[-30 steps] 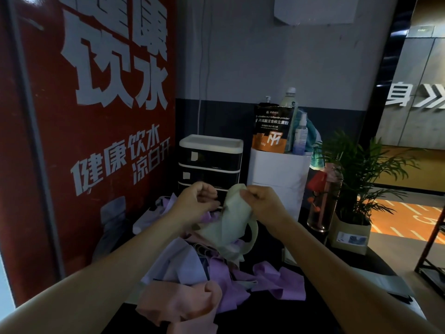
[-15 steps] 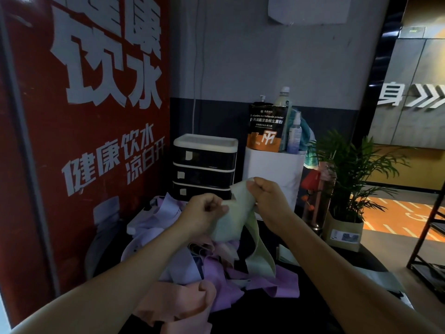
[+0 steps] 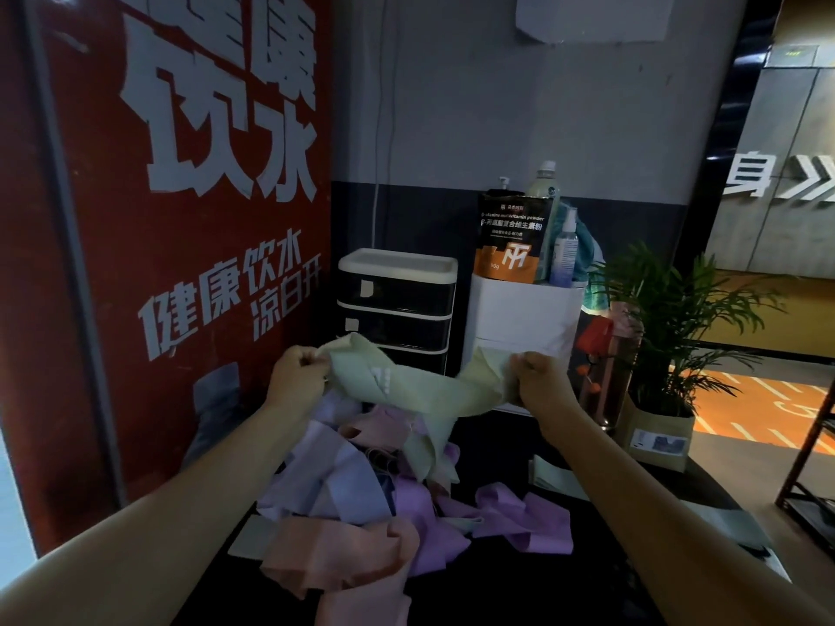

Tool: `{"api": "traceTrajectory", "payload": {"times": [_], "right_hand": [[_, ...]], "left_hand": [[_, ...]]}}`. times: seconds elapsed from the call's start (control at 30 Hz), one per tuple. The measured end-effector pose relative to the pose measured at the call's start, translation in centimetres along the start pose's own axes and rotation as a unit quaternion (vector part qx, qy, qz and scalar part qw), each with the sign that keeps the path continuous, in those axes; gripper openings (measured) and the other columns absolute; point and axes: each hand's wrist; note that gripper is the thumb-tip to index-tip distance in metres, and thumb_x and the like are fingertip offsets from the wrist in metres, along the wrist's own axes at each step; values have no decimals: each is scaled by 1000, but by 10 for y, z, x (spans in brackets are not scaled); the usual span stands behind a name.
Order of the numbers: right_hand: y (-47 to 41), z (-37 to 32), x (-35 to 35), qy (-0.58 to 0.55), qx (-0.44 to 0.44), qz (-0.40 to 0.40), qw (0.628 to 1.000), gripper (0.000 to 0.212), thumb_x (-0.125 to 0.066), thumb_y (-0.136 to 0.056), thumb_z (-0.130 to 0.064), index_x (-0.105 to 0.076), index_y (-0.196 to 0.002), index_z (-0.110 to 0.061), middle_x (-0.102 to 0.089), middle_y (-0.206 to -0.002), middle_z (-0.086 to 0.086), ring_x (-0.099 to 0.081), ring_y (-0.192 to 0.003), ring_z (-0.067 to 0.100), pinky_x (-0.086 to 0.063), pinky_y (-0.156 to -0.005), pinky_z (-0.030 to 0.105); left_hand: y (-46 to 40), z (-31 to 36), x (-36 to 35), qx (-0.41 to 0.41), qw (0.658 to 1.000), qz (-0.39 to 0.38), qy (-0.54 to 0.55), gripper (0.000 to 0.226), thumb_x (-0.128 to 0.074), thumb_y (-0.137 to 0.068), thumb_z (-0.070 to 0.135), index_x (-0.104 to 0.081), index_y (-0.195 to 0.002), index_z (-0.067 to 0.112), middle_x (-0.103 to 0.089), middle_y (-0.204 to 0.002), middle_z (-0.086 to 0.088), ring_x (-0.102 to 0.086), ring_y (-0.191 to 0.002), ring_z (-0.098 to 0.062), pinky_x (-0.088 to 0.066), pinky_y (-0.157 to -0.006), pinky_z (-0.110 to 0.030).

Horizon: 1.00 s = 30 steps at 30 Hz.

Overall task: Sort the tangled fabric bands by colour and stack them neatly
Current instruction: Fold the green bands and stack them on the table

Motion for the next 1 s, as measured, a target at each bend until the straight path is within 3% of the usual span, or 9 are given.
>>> {"api": "traceTrajectory", "payload": {"times": [0.1, 0.2, 0.4, 0.5, 0.53, 0.57, 0.67, 0.83, 1.0], "right_hand": [[-1, 10, 2, 84, 27, -6, 996, 38, -38, -94, -7, -45, -57, -9, -49, -61, 12, -48, -67, 24, -42, -65, 39], [7, 15, 1, 163, 36, -46, 985, 34, -38, -95, -8, -45, -62, -10, -47, -63, 6, -46, -67, 21, -36, -63, 31], [30, 20, -19, 276, 54, -171, 944, 12, -50, -91, -12, -60, -86, -8, -62, -87, 8, -55, -81, 18, -37, -64, 23], [36, 18, -28, 295, 78, -191, 933, 18, -51, -87, -11, -46, -71, -17, -55, -81, 7, -52, -77, 20, -35, -57, 25], [36, 17, -31, 311, 95, -190, 927, 18, -53, -85, -11, -44, -71, -16, -53, -82, 8, -51, -79, 21, -35, -60, 25], [37, 17, -35, 321, 111, -188, 922, 16, -55, -85, -15, -45, -73, -14, -53, -86, 11, -52, -83, 23, -36, -64, 25], [40, 16, -42, 362, 154, -183, 901, 24, -56, -89, -31, -52, -75, -12, -53, -93, 13, -53, -95, 29, -45, -75, 33], [46, 5, -48, 405, 213, -174, 872, 46, -53, -91, -43, -39, -59, -13, -40, -87, 6, -51, -82, 26, -40, -66, 30], [43, -2, -65, 303, 172, -242, 905, 38, -70, -81, -23, -37, -63, -22, -48, -86, 5, -51, -80, 22, -45, -71, 31]], "left_hand": [[-11, -7, 13, 22, 998, 49, -33, 5, -47, -96, 10, -50, -94, 5, -50, -78, -9, -48, -71, -22, -49, -85, -47], [-12, -14, 19, 13, 995, 59, -78, 28, -46, -97, 11, -38, -70, 15, -37, -64, -5, -36, -59, -20, -47, -65, -42], [0, -28, 19, -9, 956, -55, -287, 12, -42, -91, 1, -48, -87, -8, -45, -75, -25, -43, -63, -26, -35, -61, -34], [-1, -34, 22, -2, 955, -61, -291, 30, -45, -92, 5, -40, -67, -10, -30, -57, -3, -27, -50, -16, -24, -55, -27], [1, -32, 21, 6, 959, -55, -277, 36, -49, -92, 13, -29, -85, -15, -33, -56, -3, -30, -50, -16, -26, -54, -26], [5, -29, 21, 8, 963, -53, -264, 36, -53, -91, 25, -27, -68, 17, -40, -58, -9, -40, -53, -21, -31, -54, -28], [10, -21, 18, 3, 934, -71, -351, 61, -48, -84, 57, -52, -95, -2, -55, -106, -29, -55, -97, -43, -46, -82, -46], [16, -9, 5, -130, 846, -63, -514, 34, -43, -94, 47, -63, -90, 20, -46, -108, -6, -47, -107, -27, -41, -88, -37], [6, -13, -16, -142, 891, -149, -405, 24, -57, -90, 28, -42, -80, 12, -46, -87, -5, -51, -84, -21, -40, -68, -30]]}}
Point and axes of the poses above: each hand's wrist, its own y-axis away from the middle knuckle, its own x-axis out of the back of the hand, z = x × y
